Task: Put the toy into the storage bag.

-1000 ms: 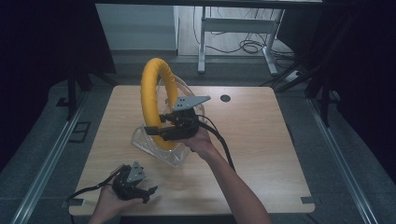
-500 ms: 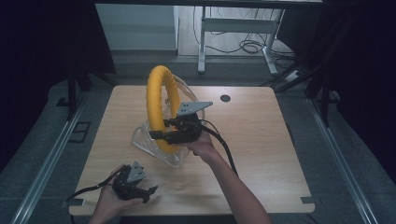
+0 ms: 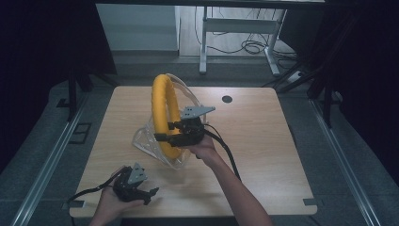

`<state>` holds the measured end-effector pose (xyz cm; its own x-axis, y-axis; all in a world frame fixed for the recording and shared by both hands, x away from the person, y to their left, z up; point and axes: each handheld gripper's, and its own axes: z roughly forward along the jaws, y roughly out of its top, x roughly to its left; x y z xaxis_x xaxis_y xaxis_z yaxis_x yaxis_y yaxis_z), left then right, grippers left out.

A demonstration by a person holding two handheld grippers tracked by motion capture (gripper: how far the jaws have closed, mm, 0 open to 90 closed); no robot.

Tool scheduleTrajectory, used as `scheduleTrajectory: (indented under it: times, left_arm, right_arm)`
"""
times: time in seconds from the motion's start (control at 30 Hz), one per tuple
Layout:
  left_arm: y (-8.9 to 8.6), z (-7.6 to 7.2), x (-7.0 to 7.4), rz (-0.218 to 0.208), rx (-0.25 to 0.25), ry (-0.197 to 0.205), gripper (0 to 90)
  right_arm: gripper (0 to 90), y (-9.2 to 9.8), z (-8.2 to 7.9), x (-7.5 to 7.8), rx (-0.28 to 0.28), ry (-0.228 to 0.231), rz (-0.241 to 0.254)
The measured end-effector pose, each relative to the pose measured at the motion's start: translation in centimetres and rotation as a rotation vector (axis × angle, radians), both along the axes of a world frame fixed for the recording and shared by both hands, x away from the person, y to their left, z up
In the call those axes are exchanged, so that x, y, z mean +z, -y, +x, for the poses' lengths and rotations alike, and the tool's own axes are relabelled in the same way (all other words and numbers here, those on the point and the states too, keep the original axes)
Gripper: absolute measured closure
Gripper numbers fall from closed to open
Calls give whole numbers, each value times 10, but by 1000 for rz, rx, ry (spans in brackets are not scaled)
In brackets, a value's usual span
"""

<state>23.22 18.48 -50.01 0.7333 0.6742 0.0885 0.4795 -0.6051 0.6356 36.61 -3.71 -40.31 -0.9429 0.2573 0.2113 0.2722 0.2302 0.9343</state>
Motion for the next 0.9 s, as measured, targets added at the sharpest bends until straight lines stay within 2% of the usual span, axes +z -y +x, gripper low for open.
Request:
scheduleTrajectory:
  times: [0.13, 0.33, 0.57, 0.77, 0.9]
  left_arm:
    - [0, 0, 0, 2, -2, 0, 146]
    - [0, 0, 0, 2, -1, 1, 146]
    - [-1, 0, 1, 1, 0, 2, 144]
    - [0, 0, 0, -1, 2, 0, 144]
    - [0, 0, 0, 0, 2, 0, 144]
  right_arm:
    - [428, 0, -5, 4, -33, 59, -30]
    - [369, 2, -5, 5, -53, 77, -39]
    - [285, 8, -8, 9, -98, 98, -23]
    - [279, 19, -14, 15, -101, 115, -10]
    - [313, 31, -18, 15, -110, 144, -5]
